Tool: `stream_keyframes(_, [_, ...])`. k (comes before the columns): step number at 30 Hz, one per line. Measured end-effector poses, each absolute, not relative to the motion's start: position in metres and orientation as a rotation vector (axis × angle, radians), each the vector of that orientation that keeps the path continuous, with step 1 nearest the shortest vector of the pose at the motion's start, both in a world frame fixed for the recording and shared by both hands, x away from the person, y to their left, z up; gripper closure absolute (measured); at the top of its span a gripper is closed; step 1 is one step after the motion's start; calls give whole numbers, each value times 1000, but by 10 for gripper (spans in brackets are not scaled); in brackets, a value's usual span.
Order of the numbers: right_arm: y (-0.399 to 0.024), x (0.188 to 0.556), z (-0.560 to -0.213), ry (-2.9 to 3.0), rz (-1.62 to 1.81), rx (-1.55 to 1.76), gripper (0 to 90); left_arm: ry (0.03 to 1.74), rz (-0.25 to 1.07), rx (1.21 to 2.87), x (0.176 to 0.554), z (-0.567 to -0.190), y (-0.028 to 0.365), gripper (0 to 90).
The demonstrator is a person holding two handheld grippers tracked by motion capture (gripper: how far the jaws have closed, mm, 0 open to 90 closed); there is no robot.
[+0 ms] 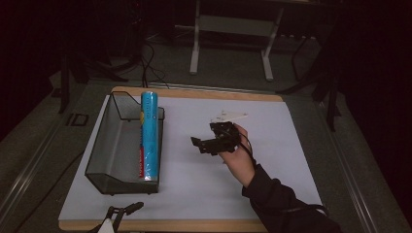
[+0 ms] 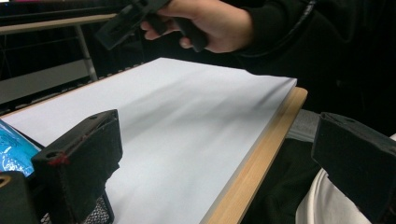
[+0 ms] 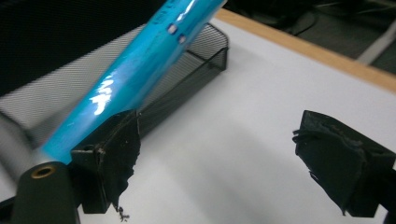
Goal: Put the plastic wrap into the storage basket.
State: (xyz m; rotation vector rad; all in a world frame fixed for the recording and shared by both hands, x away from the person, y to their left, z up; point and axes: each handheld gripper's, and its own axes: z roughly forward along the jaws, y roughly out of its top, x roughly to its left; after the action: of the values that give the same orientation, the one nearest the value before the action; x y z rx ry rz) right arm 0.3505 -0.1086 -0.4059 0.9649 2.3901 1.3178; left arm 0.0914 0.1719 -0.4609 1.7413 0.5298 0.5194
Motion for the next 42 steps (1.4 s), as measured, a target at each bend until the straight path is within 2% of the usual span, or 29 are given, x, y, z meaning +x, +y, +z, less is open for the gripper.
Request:
stream_keyframes(25, [-204, 296, -440, 2322, 1303, 1040, 138, 505, 498, 1756, 101, -461, 167, 26])
stream_keyframes(42, [-233, 259, -450, 2284, 1294, 973, 138, 502, 488, 1764, 102, -462, 165, 26])
